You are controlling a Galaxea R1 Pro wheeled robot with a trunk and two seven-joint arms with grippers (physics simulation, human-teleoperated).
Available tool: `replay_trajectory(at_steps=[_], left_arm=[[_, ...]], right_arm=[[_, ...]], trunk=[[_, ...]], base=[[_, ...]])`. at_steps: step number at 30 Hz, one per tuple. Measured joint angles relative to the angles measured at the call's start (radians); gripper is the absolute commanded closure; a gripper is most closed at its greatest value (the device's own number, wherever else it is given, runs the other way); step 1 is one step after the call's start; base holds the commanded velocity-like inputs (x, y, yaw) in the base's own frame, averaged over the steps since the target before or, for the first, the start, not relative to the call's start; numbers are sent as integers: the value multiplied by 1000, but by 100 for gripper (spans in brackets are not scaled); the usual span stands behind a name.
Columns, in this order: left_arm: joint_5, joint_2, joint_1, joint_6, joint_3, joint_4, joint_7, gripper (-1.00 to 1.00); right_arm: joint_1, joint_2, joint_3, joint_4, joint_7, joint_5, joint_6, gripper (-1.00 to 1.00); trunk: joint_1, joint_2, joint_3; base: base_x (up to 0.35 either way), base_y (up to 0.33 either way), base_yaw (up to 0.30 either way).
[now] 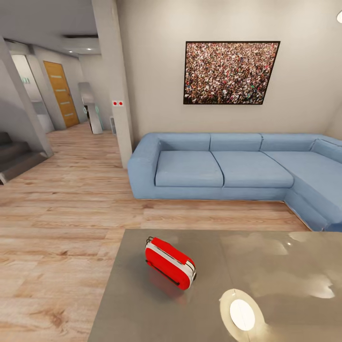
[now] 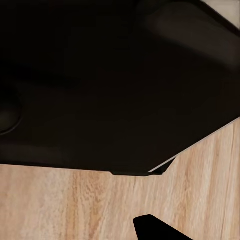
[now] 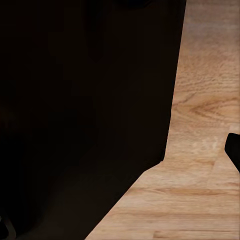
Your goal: Turn on the radio receiver that's on the table in the living room.
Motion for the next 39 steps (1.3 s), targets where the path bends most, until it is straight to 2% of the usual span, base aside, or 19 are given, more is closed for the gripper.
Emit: replay_trajectory(at_steps=[39], left_arm=[[11, -3, 0, 11, 0, -6, -2, -100]], right_arm=[[0, 0, -2, 0, 3, 0, 4, -100]], trunk=[[0, 0, 0]], base=[[0, 0, 0]])
